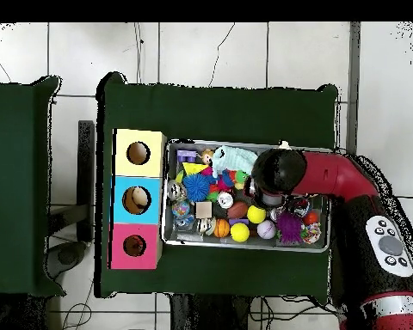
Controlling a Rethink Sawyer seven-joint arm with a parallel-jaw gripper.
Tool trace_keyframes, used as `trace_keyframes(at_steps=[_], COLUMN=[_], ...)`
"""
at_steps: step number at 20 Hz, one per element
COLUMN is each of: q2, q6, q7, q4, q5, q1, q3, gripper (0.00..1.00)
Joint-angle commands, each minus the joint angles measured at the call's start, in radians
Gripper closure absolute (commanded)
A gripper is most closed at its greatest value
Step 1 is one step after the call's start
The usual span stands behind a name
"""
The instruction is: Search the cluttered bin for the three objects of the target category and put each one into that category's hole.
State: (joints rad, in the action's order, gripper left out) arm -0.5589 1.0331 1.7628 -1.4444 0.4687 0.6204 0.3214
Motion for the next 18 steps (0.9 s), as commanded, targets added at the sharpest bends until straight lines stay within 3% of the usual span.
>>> trace_keyframes(at_steps=[1,18], q2=[0.041,0.075], q6=[-0.123,-0.233], q7=[0.128,0.105], q4=[-0.103,-0.099], q5=[-0.021,-0.012], q1=[-0.01,-0.035], q3=[-0.026,-0.071], gripper=[1.0,1.0])
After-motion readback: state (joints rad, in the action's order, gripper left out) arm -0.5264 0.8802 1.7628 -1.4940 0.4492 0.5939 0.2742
